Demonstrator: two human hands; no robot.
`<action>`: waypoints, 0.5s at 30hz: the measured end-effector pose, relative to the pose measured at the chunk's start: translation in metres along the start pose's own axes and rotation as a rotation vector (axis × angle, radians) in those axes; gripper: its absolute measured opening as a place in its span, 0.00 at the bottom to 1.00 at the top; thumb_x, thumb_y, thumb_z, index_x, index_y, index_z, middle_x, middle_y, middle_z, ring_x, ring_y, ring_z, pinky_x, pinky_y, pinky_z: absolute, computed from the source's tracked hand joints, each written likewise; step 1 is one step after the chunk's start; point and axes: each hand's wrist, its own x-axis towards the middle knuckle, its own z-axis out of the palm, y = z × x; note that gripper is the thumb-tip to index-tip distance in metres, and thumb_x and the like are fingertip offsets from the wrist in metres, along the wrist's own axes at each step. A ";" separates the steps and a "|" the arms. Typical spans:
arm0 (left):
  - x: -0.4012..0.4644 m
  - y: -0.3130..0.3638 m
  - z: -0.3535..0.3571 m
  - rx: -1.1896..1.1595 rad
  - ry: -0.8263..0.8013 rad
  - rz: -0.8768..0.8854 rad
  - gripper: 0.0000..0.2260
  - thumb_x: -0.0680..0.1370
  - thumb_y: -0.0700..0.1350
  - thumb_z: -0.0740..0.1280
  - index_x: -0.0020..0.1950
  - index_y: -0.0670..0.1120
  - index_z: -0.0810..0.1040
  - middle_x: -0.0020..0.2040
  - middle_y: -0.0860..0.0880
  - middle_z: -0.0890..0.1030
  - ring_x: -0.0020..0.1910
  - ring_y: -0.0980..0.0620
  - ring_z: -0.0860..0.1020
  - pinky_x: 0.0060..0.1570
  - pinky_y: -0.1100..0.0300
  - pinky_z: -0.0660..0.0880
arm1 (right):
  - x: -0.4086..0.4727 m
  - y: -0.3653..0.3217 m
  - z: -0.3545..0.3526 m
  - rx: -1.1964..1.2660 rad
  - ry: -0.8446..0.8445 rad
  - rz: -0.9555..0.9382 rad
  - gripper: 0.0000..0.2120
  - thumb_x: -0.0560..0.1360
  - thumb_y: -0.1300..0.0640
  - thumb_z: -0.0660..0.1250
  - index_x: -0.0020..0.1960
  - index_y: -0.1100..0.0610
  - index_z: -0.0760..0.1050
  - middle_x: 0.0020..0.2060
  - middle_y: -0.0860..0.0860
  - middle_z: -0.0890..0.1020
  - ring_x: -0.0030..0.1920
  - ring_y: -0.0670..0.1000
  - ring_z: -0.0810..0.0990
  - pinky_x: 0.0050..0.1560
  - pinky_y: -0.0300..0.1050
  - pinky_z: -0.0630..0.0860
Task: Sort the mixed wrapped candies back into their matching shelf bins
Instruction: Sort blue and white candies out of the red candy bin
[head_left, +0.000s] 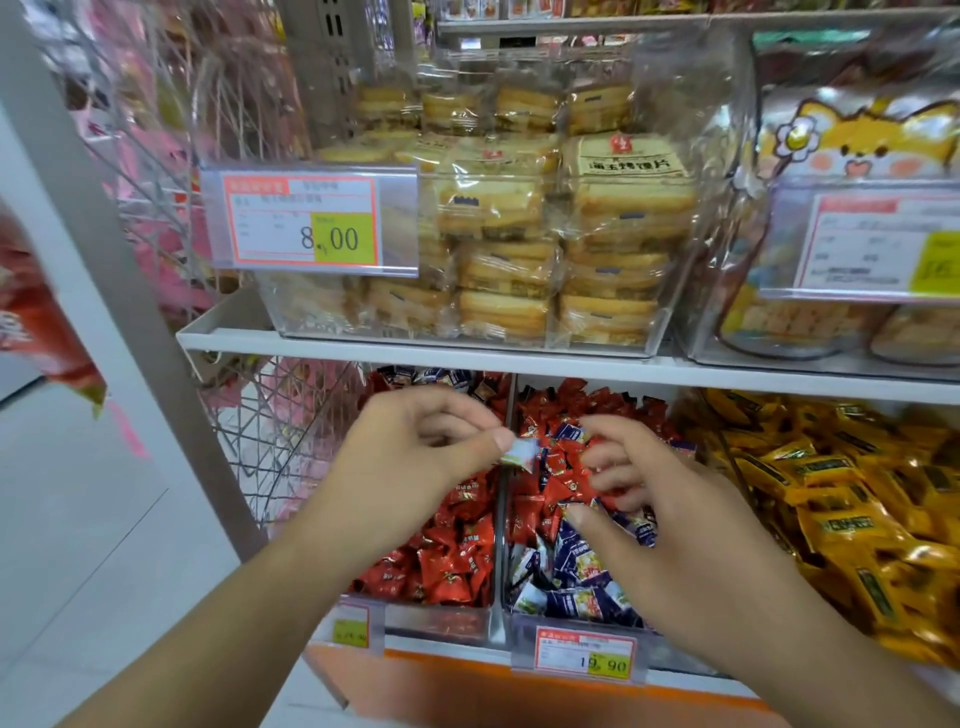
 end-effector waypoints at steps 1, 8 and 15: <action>-0.004 0.005 0.006 0.005 -0.049 0.017 0.04 0.74 0.48 0.78 0.45 0.49 0.86 0.38 0.49 0.86 0.41 0.54 0.85 0.51 0.56 0.78 | -0.001 -0.003 -0.001 0.010 0.010 -0.025 0.31 0.77 0.41 0.70 0.75 0.32 0.59 0.58 0.31 0.74 0.61 0.33 0.73 0.59 0.36 0.74; -0.003 0.003 0.023 0.104 -0.085 0.064 0.04 0.77 0.52 0.75 0.46 0.53 0.85 0.39 0.53 0.85 0.44 0.56 0.83 0.54 0.56 0.77 | -0.005 -0.004 -0.002 -0.184 0.016 0.000 0.05 0.80 0.43 0.66 0.54 0.42 0.73 0.47 0.39 0.81 0.49 0.42 0.80 0.50 0.45 0.80; 0.046 -0.051 0.012 0.564 -0.022 -0.057 0.19 0.82 0.49 0.69 0.72 0.54 0.75 0.60 0.54 0.82 0.50 0.58 0.78 0.45 0.67 0.72 | 0.000 0.006 -0.007 -0.249 -0.049 0.133 0.21 0.82 0.46 0.65 0.73 0.41 0.66 0.69 0.38 0.72 0.65 0.42 0.74 0.65 0.38 0.71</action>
